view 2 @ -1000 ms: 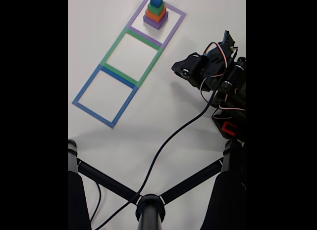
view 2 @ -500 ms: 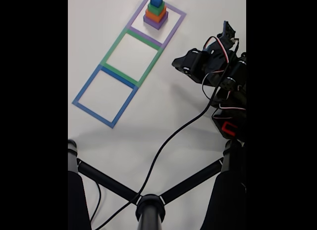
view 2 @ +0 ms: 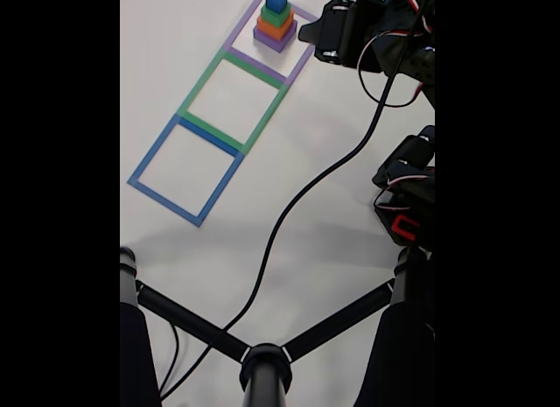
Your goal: Tower of hanoi
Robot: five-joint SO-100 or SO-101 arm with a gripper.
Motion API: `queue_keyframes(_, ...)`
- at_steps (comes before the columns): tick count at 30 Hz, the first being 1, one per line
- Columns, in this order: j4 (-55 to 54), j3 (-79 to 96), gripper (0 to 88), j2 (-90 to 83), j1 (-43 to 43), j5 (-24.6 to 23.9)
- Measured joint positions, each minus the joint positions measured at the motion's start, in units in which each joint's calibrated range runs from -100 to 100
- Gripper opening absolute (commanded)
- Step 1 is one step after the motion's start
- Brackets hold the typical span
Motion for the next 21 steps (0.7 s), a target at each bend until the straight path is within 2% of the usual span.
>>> queue_keyframes(1,0.56,-2.61,0.0,0.76,0.33,9.26)
queue_keyframes(5,6.98,-12.97,0.0,4.64,1.64,35.67)
queue_keyframes(8,11.16,-20.63,0.0,6.84,2.05,45.32)
queue_keyframes(12,12.28,-24.80,0.0,7.26,3.44,53.00)
queue_keyframes(17,12.76,-25.07,0.0,7.26,6.22,66.21)
queue_keyframes(20,12.76,-23.32,0.0,6.33,7.45,77.24)
queue_keyframes(21,13.16,-22.80,0.0,5.99,7.94,83.15)
